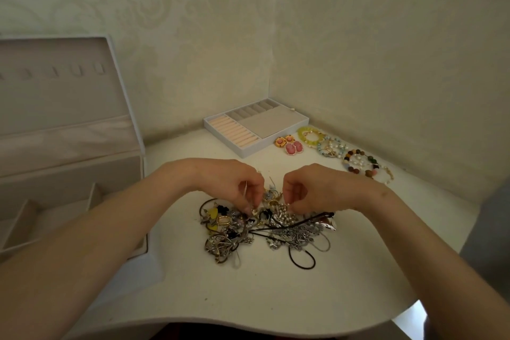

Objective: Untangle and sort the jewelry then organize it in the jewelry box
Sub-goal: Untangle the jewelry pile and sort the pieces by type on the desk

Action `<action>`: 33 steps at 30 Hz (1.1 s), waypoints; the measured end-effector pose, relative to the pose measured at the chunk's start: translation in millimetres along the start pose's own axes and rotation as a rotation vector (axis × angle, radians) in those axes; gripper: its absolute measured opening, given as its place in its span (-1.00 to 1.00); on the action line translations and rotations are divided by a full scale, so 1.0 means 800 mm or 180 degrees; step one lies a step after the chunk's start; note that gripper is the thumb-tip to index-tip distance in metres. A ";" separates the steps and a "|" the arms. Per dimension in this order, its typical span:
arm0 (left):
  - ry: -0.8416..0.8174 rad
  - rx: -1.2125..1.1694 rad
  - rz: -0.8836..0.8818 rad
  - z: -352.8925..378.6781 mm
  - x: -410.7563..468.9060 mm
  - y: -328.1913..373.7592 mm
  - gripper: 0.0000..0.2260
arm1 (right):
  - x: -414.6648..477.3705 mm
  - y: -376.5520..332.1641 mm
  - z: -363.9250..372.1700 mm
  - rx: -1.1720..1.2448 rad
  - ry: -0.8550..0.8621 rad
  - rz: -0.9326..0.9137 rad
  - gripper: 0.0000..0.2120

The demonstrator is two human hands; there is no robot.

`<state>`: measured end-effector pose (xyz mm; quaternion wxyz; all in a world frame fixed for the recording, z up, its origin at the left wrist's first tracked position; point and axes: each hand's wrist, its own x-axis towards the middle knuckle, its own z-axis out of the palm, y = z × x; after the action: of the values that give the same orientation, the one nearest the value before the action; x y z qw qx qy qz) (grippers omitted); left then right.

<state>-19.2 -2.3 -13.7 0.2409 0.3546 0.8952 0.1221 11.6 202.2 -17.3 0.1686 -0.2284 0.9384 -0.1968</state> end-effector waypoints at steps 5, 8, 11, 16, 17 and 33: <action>0.0057 0.0032 -0.0138 -0.003 -0.001 0.001 -0.94 | 0.001 0.007 0.007 0.0362 0.0214 -0.0149 -0.83; -0.0065 0.0012 -0.0264 -0.007 -0.006 0.001 -0.97 | 0.001 0.009 0.004 0.0733 0.0283 -0.0234 -0.76; -0.0209 0.0092 -0.0380 -0.010 -0.008 -0.003 -0.95 | -0.003 0.012 -0.007 0.0946 0.0327 -0.0452 -0.70; 0.0215 -0.0103 -0.0190 -0.009 -0.007 -0.002 -0.88 | -0.009 0.021 -0.019 0.1219 0.0644 -0.0542 -0.74; 0.0378 -0.0209 -0.0076 -0.008 -0.006 0.002 -0.88 | -0.010 0.021 -0.020 0.1272 0.0682 -0.0518 -0.77; 0.0762 0.0071 0.0340 0.022 0.021 0.013 -0.86 | -0.017 0.032 -0.021 0.1384 0.0506 -0.0310 -0.76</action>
<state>-14.8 18.1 -30.5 0.1216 0.3873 0.8986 0.1663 7.0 234.8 -10.7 0.1296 -0.2155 0.8722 -0.4196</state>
